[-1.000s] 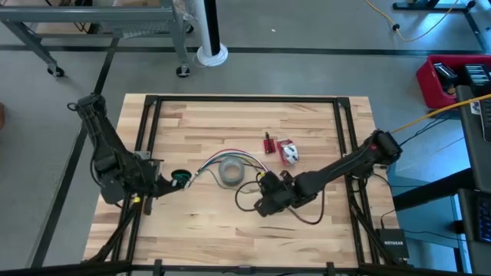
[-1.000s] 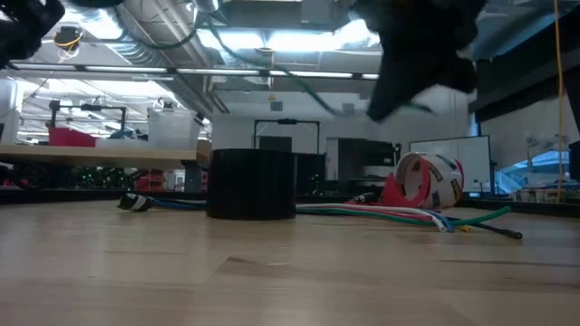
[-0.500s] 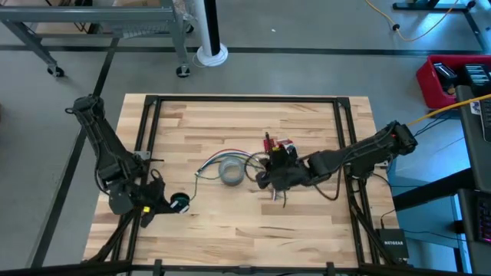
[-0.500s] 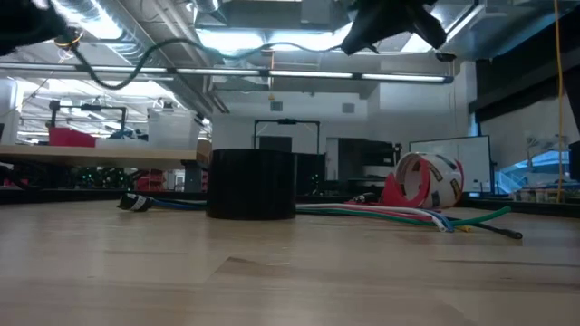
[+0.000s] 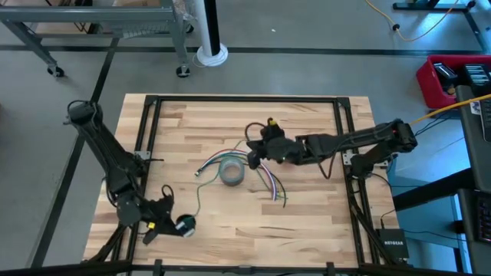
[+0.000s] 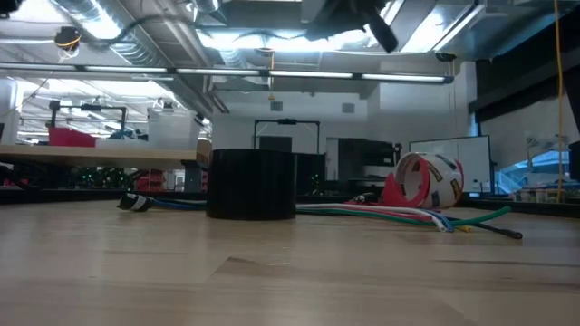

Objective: Coil cords
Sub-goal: Uncoil the green wire from the spool

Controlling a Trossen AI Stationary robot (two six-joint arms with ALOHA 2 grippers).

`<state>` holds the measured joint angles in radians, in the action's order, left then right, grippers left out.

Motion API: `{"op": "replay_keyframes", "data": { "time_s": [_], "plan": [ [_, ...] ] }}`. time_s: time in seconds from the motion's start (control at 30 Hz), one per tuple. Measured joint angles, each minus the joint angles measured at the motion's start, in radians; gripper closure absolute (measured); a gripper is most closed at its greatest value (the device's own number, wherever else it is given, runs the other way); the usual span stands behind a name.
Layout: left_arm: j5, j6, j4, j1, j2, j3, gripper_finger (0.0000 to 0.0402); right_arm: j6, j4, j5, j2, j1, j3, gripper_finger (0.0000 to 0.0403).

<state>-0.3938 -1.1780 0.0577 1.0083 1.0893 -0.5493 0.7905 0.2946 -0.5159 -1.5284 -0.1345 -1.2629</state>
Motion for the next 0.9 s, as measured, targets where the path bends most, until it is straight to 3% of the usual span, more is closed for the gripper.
{"op": "replay_keyframes", "data": {
  "time_s": [0.17, 0.43, 0.57, 0.73, 0.9],
  "plan": [
    [0.101, 0.126, 0.214, -0.061, 0.107, 0.0, 0.0401, -0.038, -0.098, 0.072, 0.0, 0.041, 0.0, 0.0396],
    [0.308, 0.228, 0.492, -0.142, 0.247, 0.0, 0.0401, -0.065, -0.166, 0.092, 0.0, 0.109, 0.0, 0.0396],
    [0.38, 0.373, 0.679, -0.169, 0.279, 0.0, 0.0401, -0.061, -0.169, 0.138, 0.0, 0.143, 0.0, 0.0396],
    [0.419, 0.589, 0.808, -0.188, 0.274, 0.0, 0.0401, -0.049, -0.166, 0.165, -0.001, 0.149, 0.0, 0.0396],
    [0.404, 0.708, 0.813, -0.217, 0.271, 0.0, 0.0401, 0.005, -0.173, 0.246, -0.048, 0.125, -0.001, 0.0396]
  ]
}}
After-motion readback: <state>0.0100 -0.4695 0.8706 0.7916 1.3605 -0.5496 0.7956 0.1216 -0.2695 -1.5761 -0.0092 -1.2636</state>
